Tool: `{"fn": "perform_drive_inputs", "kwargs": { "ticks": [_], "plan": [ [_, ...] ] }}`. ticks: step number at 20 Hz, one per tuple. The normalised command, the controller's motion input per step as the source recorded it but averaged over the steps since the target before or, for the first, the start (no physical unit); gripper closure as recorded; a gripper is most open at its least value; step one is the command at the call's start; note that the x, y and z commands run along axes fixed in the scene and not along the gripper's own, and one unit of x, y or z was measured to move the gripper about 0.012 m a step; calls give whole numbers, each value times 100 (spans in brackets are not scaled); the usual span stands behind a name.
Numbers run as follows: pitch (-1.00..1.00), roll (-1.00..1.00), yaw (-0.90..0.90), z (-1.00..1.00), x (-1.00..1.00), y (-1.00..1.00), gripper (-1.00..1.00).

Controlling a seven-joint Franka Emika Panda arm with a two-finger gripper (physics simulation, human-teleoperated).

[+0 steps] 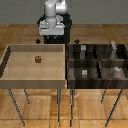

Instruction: Place the loaf of bread into the appropriate compartment.

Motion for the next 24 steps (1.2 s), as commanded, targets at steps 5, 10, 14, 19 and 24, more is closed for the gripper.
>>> {"fn": "perform_drive_inputs", "kwargs": {
  "ticks": [5, 10, 14, 19, 24],
  "plan": [
    [0, 0, 0, 0, 0, 0, -100],
    [0, 0, 0, 0, 0, 0, -100],
    [0, 0, 0, 0, 0, 0, -100],
    [0, 0, 0, 0, 0, 0, -100],
    [0, 0, 0, 0, 0, 0, -100]
  ]
}}
